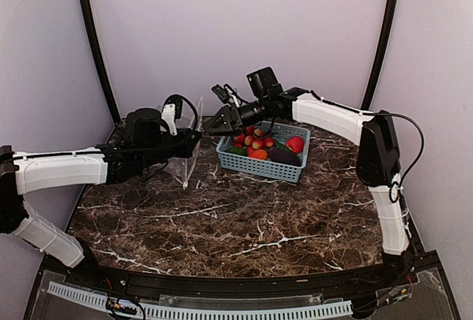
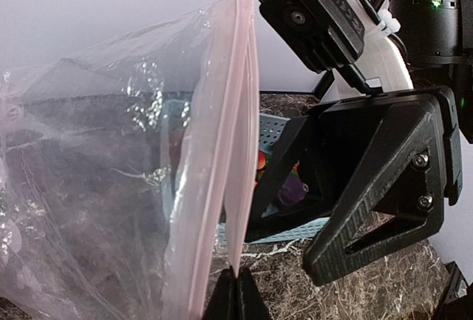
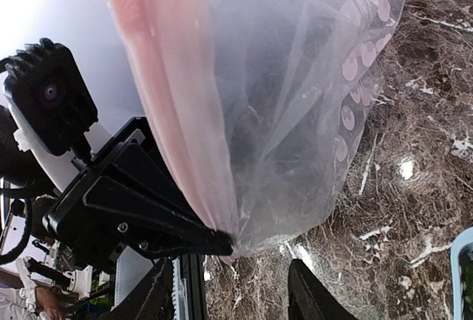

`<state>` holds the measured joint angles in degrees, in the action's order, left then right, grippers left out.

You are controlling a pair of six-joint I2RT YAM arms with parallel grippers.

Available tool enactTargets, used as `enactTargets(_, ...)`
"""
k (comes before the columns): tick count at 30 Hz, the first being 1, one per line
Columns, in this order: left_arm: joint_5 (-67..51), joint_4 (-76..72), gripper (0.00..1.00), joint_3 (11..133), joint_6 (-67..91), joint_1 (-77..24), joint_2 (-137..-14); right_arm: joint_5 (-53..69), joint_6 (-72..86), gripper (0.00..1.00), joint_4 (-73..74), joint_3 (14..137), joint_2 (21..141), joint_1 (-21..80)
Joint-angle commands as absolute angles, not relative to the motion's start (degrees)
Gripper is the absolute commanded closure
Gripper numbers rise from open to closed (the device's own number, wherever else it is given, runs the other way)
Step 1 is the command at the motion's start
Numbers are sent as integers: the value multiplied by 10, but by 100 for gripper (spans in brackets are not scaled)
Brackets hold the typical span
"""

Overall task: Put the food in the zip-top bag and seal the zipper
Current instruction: Pass from the left arm to the right

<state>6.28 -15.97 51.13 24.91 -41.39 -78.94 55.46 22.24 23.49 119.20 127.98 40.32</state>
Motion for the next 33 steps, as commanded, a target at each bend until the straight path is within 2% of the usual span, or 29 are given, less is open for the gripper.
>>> enactTargets(1, 42, -173, 99, 507, 256, -419, -797, 555, 237, 49, 206, 1225, 1297, 417)
enactTargets(8, 34, -172, 98, 507, 258, -425, -800, 502, 269, 48, 185, 1219, 1293, 418)
enactTargets(13, 30, -169, 95, 514, 253, -431, -800, 465, 297, 58, 186, 1228, 1308, 416)
enactTargets(15, 25, -164, 90, 519, 249, -432, -803, 469, 300, 64, 186, 1226, 1311, 416)
enactTargets(16, 22, -161, 82, 521, 248, -433, -804, 470, 300, 70, 185, 1224, 1311, 417)
enactTargets(17, 22, -155, 78, 525, 245, -434, -805, 470, 300, 77, 185, 1222, 1311, 417)
enactTargets(18, 23, -152, 70, 526, 244, -435, -805, 472, 298, 86, 185, 1220, 1311, 417)
enactTargets(21, 27, -137, 57, 530, 243, -438, -800, 473, 296, 99, 185, 1216, 1309, 416)
enactTargets(22, 28, -131, 53, 533, 243, -438, -794, 474, 296, 100, 185, 1214, 1308, 416)
enactTargets(27, 54, -21, 51, 559, 232, -451, -747, 494, 301, 100, 172, 1195, 1294, 416)
enactTargets(33, 181, 78, 51, 551, 222, -454, -674, 491, 332, 100, 164, 1177, 1276, 415)
